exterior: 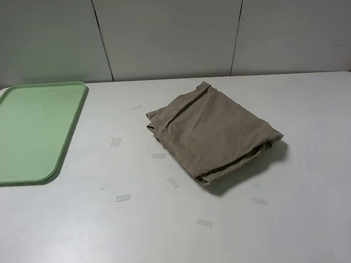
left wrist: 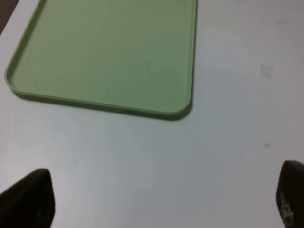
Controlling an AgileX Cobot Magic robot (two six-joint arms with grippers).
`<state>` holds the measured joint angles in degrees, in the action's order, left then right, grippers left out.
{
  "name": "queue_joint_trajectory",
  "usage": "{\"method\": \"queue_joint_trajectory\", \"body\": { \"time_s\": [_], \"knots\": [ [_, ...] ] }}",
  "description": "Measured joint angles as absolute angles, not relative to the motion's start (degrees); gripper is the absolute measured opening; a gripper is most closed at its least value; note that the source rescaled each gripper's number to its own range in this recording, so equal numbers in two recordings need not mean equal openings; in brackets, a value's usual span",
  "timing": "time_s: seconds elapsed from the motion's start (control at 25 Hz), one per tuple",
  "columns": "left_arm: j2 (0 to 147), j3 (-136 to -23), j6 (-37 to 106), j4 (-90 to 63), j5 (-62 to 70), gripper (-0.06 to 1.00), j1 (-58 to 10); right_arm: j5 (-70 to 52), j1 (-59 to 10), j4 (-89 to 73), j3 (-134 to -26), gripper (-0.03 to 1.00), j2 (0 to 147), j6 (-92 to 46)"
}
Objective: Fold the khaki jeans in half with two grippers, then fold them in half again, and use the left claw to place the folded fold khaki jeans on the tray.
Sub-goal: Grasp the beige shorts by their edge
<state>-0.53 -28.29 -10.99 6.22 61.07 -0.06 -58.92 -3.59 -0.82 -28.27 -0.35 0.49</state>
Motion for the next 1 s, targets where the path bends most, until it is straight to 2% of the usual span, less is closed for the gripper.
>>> {"method": "queue_joint_trajectory", "body": {
  "time_s": [0.68, 1.0],
  "knots": [
    [0.34, -28.59, -9.97, 5.03, 61.34, 0.92, -0.06, -58.92, -3.59, -0.82, -28.27, 1.0, -0.35, 0.49],
    [18.73, -35.88, -8.06, 4.89, 61.29, 0.92, -0.06, -58.92, -3.59, -0.82, -28.27, 1.0, -0.35, 0.49]
  ]
}}
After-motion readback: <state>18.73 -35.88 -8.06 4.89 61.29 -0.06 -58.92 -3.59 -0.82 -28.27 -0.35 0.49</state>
